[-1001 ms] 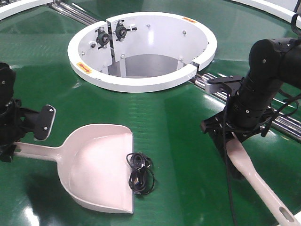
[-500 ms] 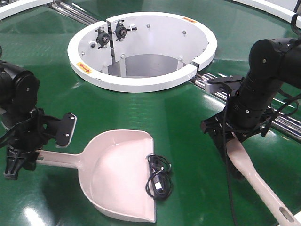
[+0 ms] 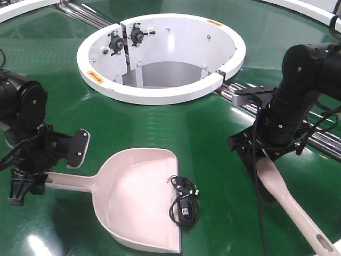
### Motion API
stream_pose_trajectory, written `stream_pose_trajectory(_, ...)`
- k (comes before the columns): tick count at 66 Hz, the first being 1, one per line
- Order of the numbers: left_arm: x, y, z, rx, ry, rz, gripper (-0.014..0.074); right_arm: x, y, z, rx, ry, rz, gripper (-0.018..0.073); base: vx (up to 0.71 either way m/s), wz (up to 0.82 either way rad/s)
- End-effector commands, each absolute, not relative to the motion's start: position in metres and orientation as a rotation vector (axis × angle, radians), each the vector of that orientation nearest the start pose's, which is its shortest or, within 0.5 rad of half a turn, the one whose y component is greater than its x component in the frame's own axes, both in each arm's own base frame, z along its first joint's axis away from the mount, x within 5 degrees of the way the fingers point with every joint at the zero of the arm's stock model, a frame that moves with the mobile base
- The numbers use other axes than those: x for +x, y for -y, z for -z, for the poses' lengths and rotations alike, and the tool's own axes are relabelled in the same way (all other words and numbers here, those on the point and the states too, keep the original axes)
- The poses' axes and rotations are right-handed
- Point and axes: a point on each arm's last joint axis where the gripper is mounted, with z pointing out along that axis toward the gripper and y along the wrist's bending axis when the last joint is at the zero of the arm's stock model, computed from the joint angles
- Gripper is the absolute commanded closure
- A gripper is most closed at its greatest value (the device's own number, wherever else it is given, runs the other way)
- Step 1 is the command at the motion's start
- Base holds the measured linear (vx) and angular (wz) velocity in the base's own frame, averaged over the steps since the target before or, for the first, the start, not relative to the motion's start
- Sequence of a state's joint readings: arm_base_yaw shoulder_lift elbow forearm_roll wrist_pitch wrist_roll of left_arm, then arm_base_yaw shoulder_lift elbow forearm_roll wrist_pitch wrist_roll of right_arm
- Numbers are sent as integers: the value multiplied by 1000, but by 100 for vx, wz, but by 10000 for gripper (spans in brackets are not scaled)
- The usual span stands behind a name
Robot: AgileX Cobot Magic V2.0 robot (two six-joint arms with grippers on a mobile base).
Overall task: Clean and inspect green conveyor with broom and dustpan
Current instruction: 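Lift the brush with the right gripper toward the dustpan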
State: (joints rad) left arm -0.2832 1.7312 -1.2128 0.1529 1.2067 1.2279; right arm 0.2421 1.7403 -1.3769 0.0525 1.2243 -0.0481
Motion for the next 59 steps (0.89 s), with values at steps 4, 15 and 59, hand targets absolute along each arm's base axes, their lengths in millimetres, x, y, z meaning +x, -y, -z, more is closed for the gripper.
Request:
stream_pose_trajectory(4, 301, 80, -238, 2293, -2279, -130, 619, 320, -82, -278, -428, -3033, -86, 564, 0, 0)
stream_pose_trajectory(15, 301, 80, -238, 2293, -2279, -130, 619, 320, -82, -278, -428, -3033, -86, 564, 0, 0)
stream_pose_trajectory(59, 301, 80, -238, 2293, -2279, -130, 619, 327, -82, -278, -380, -2971, -112, 564, 0, 0)
